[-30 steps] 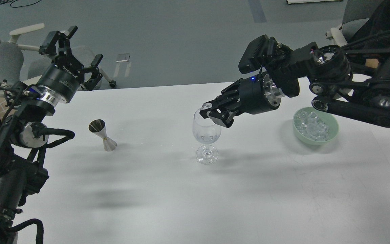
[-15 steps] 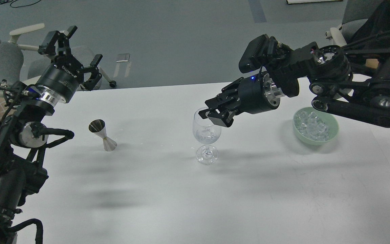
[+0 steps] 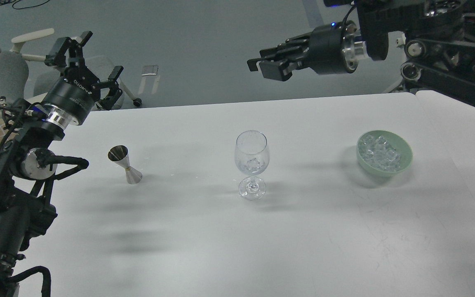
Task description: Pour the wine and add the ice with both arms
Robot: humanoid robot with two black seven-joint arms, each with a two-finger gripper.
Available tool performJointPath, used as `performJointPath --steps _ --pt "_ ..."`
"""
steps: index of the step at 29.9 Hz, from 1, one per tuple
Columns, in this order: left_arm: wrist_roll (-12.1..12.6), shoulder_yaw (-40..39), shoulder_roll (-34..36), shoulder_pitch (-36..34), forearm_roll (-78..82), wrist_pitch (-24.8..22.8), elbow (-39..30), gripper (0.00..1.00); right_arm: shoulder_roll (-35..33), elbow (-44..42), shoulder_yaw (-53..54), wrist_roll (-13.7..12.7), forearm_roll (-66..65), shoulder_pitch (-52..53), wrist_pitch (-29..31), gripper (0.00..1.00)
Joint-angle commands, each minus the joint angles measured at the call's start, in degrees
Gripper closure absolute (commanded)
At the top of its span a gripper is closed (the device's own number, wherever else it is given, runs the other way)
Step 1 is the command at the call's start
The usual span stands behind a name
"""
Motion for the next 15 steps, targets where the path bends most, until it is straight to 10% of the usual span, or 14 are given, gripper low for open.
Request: performJointPath --steps 1,3,15 --pt "0.00 0.00 -0.03 -0.09 -0.09 0.00 0.17 0.02 -0.08 -5.63 3.58 -0.11 10.21 -2.92 -3.47 0.24" --pt "0.00 0.00 -0.03 -0.17 -0.09 0.00 0.26 0.02 0.27 -7.30 5.95 -0.11 16.89 -5.73 -5.93 0.06" --pt "0.00 0.09 -0.20 -0.09 -0.35 0.00 1.58 0.02 9.40 -15.65 36.87 0.42 32.56 -32.10 -10.78 0.01"
